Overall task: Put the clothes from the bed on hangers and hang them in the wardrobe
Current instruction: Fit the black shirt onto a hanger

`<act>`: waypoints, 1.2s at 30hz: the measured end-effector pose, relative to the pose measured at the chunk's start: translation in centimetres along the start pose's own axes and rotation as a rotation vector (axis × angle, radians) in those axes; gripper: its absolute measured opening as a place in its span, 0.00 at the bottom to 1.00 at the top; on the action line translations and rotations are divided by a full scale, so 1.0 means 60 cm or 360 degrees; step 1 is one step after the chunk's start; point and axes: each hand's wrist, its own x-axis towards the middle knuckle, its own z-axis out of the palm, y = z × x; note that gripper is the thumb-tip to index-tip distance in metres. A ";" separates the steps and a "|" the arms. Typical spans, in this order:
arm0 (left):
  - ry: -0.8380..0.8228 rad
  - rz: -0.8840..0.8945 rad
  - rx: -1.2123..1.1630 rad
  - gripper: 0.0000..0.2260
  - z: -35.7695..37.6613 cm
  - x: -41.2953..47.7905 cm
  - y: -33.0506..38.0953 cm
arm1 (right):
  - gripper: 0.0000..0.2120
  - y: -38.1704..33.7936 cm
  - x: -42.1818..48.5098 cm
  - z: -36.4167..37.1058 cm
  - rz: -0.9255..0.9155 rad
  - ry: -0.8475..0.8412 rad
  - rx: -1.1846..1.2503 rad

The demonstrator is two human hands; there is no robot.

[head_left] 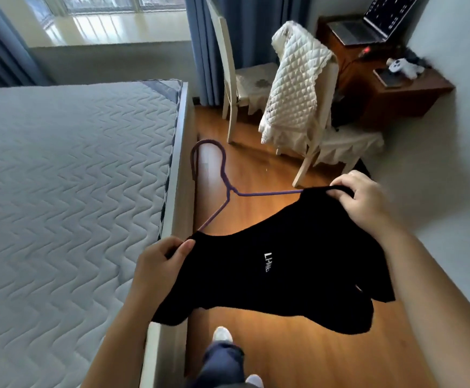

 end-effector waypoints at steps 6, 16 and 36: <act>0.0248 -0.0246 -0.0120 0.11 -0.056 0.083 -0.066 | 0.04 -0.089 0.160 0.096 -0.0224 -0.0242 0.0060; 0.0671 -0.0801 -0.0231 0.11 -0.122 0.116 -0.188 | 0.03 -0.251 0.365 0.266 -0.0729 -0.0517 0.0089; 0.2091 -0.2000 0.0183 0.08 0.035 -0.060 -0.027 | 0.04 -0.484 0.392 0.463 -0.1894 -0.1623 0.0315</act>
